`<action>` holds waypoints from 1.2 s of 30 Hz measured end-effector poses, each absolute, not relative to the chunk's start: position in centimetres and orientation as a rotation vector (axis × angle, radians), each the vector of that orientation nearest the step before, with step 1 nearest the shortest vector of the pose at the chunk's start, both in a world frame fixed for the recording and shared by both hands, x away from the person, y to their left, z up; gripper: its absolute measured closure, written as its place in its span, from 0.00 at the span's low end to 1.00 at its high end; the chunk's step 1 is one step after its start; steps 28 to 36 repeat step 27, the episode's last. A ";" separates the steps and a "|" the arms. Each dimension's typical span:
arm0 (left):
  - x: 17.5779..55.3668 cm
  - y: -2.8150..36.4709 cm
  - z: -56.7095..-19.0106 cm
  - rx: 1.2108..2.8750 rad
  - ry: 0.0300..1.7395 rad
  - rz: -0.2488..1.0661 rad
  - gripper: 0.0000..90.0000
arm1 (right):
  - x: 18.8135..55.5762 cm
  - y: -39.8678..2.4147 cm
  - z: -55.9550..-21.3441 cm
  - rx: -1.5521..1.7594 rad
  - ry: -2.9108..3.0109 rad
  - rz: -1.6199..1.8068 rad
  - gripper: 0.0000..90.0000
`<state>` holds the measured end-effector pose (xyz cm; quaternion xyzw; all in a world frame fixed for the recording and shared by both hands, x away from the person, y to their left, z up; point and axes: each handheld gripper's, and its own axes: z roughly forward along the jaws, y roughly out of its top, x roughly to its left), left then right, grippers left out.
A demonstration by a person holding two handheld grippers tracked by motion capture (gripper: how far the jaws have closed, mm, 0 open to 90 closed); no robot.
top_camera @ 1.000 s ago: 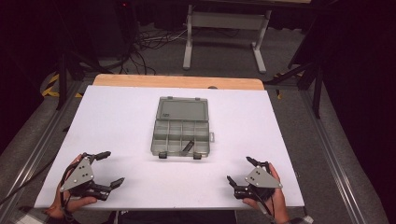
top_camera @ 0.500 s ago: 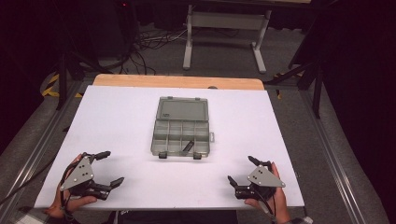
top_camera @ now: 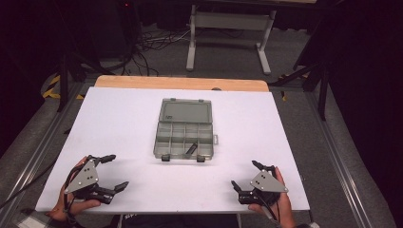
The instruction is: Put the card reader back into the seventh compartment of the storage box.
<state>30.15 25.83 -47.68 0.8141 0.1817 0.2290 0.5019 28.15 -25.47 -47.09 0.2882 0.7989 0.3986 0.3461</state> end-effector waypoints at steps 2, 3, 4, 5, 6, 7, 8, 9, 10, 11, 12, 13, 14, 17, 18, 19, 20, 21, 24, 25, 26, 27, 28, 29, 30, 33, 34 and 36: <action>30.1 25.8 -47.7 1.967 0.440 0.555 0.07 | 28.1 -25.4 -47.1 0.745 2.075 1.034 0.08; 30.2 25.8 -47.7 1.967 0.441 0.556 0.07 | 28.1 -25.4 -47.1 0.743 2.077 1.036 0.08; 30.2 25.8 -47.8 1.968 0.445 0.549 0.06 | 28.1 -25.4 -47.1 0.742 2.076 1.037 0.08; 30.2 25.8 -47.8 1.968 0.445 0.549 0.06 | 28.2 -25.4 -47.1 0.741 2.077 1.038 0.08; 30.2 25.8 -47.8 1.969 0.446 0.550 0.06 | 28.2 -25.4 -47.1 0.741 2.077 1.038 0.08; 30.2 25.8 -47.8 1.969 0.445 0.553 0.06 | 28.2 -25.4 -47.1 0.740 2.078 1.037 0.07; 30.2 25.8 -47.8 1.969 0.445 0.553 0.06 | 28.2 -25.4 -47.1 0.740 2.078 1.037 0.07; 30.2 25.8 -47.8 1.969 0.448 0.553 0.06 | 28.2 -25.4 -47.1 0.740 2.079 1.037 0.07; 30.3 25.8 -47.8 1.970 0.449 0.554 0.06 | 28.1 -25.4 -47.0 0.739 2.078 1.040 0.07; 30.3 25.9 -47.8 1.970 0.450 0.554 0.06 | 28.1 -25.4 -47.0 0.740 2.075 1.045 0.07; 30.3 25.9 -47.8 1.969 0.451 0.553 0.06 | 28.2 -25.4 -47.0 0.744 2.074 1.051 0.07; 30.3 25.9 -47.8 1.970 0.452 0.554 0.06 | 28.2 -25.4 -47.0 0.743 2.073 1.053 0.07; 30.3 25.9 -47.8 1.969 0.453 0.555 0.06 | 28.2 -25.4 -47.0 0.743 2.073 1.053 0.07; 30.3 25.9 -47.8 1.974 0.459 0.559 0.06 | 28.3 -25.3 -47.0 0.736 2.079 1.054 0.07; 30.3 25.9 -47.8 1.974 0.459 0.559 0.06 | 28.3 -25.3 -47.0 0.735 2.079 1.053 0.07; 30.3 26.0 -47.8 1.974 0.461 0.558 0.06 | 28.3 -25.3 -47.0 0.736 2.078 1.054 0.07; 30.2 26.0 -47.8 1.975 0.462 0.561 0.06 | 28.3 -25.3 -47.0 0.736 2.076 1.057 0.07; 30.2 26.0 -47.8 1.975 0.462 0.561 0.06 | 28.3 -25.3 -47.0 0.736 2.076 1.057 0.07; 30.2 26.1 -47.8 1.974 0.466 0.561 0.06 | 28.4 -25.3 -46.9 0.745 2.054 1.061 0.07; 30.1 26.1 -47.8 1.972 0.467 0.558 0.06 | 28.4 -25.3 -46.9 0.754 2.049 1.058 0.07; 30.1 26.1 -47.8 1.972 0.467 0.558 0.06 | 28.4 -25.3 -46.9 0.754 2.049 1.058 0.07; 30.1 26.2 -47.8 1.974 0.470 0.561 0.06 | 28.5 -25.3 -46.9 0.761 2.045 1.056 0.07; 30.1 26.2 -47.8 1.974 0.470 0.561 0.06 | 28.5 -25.3 -46.9 0.761 2.045 1.056 0.07; 30.1 26.2 -47.8 1.974 0.470 0.561 0.06 | 28.5 -25.3 -46.9 0.761 2.045 1.056 0.07; 30.1 26.2 -47.8 1.974 0.470 0.561 0.06 | 28.5 -25.3 -46.9 0.761 2.045 1.056 0.07; 30.1 26.2 -47.8 1.974 0.470 0.561 0.06 | 28.5 -25.3 -46.9 0.761 2.045 1.056 0.07; 30.1 26.2 -47.8 1.974 0.470 0.561 0.06 | 28.5 -25.3 -46.9 0.761 2.045 1.056 0.07; 30.1 26.2 -47.8 1.974 0.470 0.561 0.06 | 28.5 -25.3 -46.9 0.761 2.045 1.056 0.07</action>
